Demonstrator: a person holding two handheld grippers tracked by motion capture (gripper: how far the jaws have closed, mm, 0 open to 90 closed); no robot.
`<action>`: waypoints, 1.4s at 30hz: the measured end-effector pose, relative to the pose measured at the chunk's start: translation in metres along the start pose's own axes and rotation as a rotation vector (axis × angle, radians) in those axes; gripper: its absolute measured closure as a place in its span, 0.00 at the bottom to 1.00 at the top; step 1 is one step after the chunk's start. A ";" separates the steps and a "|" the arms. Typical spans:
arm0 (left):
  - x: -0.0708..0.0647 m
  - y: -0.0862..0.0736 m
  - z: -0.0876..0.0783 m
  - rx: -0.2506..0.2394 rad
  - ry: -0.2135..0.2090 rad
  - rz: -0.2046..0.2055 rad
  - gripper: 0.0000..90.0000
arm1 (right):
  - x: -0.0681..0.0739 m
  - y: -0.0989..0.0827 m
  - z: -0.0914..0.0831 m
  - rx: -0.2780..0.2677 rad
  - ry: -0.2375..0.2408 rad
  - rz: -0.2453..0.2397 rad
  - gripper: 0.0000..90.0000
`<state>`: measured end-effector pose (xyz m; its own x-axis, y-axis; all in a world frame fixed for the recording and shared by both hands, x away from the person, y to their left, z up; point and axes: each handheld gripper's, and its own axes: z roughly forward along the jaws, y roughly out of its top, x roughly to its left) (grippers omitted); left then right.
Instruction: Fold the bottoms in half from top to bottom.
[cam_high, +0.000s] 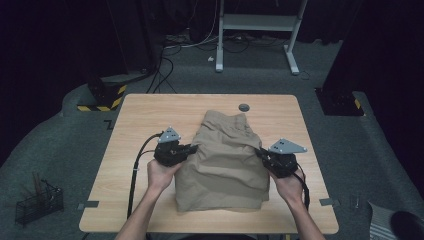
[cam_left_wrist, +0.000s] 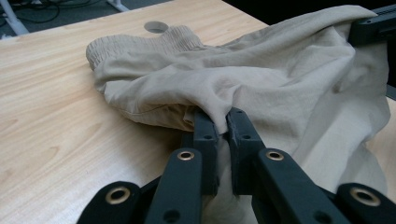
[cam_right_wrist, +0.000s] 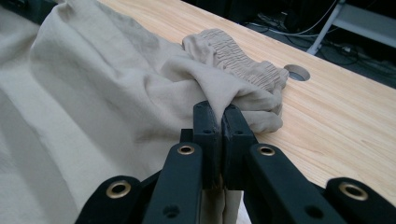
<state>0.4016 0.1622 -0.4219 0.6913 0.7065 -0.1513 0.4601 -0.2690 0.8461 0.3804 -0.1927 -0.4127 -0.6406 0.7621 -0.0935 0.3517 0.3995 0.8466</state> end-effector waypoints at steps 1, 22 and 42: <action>-0.001 0.000 -0.001 0.000 -0.003 0.002 0.93 | 0.000 0.000 0.000 0.000 0.000 0.000 0.96; -0.045 0.001 -0.062 -0.053 -0.045 0.090 0.93 | 0.034 -0.004 -0.060 -0.094 0.054 -0.070 0.96; -0.032 0.022 -0.045 -0.081 0.032 0.091 0.93 | 0.020 0.005 -0.056 -0.138 0.052 -0.034 0.96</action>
<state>0.3643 0.1636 -0.3754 0.7097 0.7022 -0.0566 0.3484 -0.2800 0.8946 0.3311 -0.2040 -0.3807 -0.6860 0.7209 -0.0989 0.2349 0.3480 0.9076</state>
